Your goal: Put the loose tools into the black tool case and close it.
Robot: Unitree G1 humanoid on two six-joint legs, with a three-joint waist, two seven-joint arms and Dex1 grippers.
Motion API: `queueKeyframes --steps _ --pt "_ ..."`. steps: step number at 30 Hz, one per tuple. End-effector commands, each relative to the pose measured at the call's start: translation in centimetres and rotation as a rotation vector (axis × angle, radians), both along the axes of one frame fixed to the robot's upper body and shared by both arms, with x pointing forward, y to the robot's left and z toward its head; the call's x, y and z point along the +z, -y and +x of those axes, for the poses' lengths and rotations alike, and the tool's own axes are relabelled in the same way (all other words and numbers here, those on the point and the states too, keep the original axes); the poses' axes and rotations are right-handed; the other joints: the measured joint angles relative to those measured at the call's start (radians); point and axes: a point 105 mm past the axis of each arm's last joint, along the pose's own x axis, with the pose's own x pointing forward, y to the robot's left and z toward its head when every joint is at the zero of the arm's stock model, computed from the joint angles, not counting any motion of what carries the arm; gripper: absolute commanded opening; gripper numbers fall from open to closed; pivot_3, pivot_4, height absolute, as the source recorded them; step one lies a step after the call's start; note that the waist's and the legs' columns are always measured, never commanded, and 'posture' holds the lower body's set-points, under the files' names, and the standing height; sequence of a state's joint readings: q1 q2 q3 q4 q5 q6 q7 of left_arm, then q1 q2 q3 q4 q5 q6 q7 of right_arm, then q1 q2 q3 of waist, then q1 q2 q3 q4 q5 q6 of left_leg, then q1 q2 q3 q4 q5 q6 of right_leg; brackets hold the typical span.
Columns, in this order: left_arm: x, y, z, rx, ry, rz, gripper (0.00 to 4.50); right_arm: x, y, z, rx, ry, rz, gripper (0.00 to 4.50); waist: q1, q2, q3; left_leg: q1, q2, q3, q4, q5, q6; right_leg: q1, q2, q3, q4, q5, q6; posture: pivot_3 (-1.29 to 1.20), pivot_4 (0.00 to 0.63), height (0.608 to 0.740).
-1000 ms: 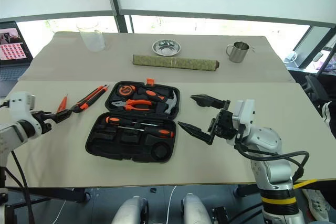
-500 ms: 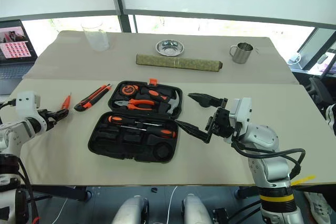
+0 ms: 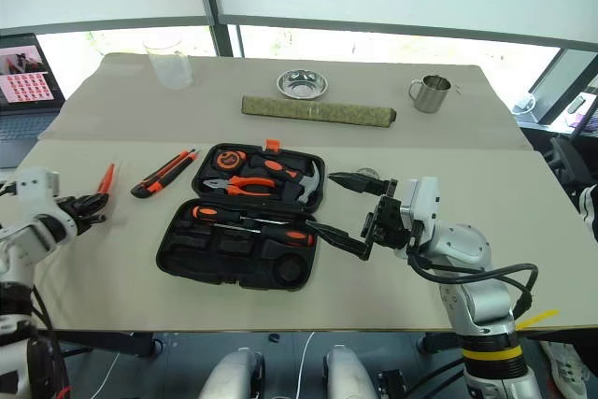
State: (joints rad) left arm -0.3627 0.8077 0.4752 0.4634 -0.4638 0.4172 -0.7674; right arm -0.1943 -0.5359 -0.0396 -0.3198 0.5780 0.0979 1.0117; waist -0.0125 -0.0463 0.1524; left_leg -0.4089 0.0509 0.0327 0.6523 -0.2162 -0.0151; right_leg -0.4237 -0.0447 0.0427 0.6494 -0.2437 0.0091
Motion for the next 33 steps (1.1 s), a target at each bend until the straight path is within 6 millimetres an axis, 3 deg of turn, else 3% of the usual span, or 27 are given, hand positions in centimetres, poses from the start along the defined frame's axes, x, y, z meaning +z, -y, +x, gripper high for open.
queueKeyframes --steps 1,6,9,13,19,33 --pt "6.1 5.6 -2.3 -0.476 0.225 0.221 0.48 1.0 0.2 -1.5 0.061 0.032 -0.041 4.50 0.004 0.000 0.000 0.000 0.000 0.000 0.000 0.000 0.000 0.000 0.000 0.000 0.000 0.000 0.000 0.00 0.150 0.740" --pt "2.8 12.5 -4.8 -1.025 0.048 0.517 0.48 -0.1 0.8 -1.7 0.071 -0.027 -0.095 4.50 0.021 0.003 -0.001 0.003 -0.002 0.003 0.000 0.000 0.000 0.004 -0.002 0.002 -0.002 0.000 0.000 0.00 0.150 0.740" --pt "0.9 14.0 -5.1 -1.173 -0.011 0.650 0.48 -0.8 0.8 -1.9 0.085 -0.049 -0.123 4.50 0.021 0.003 -0.001 0.002 -0.001 0.004 0.000 0.000 0.000 0.002 0.000 0.003 -0.002 -0.001 0.000 0.00 0.150 0.740" --pt "-0.8 14.4 -3.8 -1.222 -0.048 0.780 0.48 -1.8 0.7 -2.3 0.106 -0.072 -0.178 4.50 0.016 0.003 -0.001 0.001 0.000 0.003 0.000 0.000 0.000 0.001 0.002 0.003 -0.002 -0.001 0.000 0.00 0.150 0.740" --pt "-1.7 14.5 -2.8 -1.283 -0.067 0.892 0.48 -2.0 0.8 -2.6 0.088 -0.090 -0.168 4.50 0.012 0.003 -0.001 0.001 0.000 0.003 0.001 0.000 0.000 0.001 0.002 0.003 -0.002 -0.001 0.001 0.00 0.150 0.740" --pt "-3.1 14.8 -1.2 -1.306 -0.157 0.975 0.48 -1.7 0.4 -2.0 0.072 -0.069 -0.137 4.50 0.016 0.003 -0.001 0.000 0.000 0.003 0.006 0.000 0.001 0.003 0.002 0.003 0.000 -0.001 0.002 0.00 0.150 0.740"
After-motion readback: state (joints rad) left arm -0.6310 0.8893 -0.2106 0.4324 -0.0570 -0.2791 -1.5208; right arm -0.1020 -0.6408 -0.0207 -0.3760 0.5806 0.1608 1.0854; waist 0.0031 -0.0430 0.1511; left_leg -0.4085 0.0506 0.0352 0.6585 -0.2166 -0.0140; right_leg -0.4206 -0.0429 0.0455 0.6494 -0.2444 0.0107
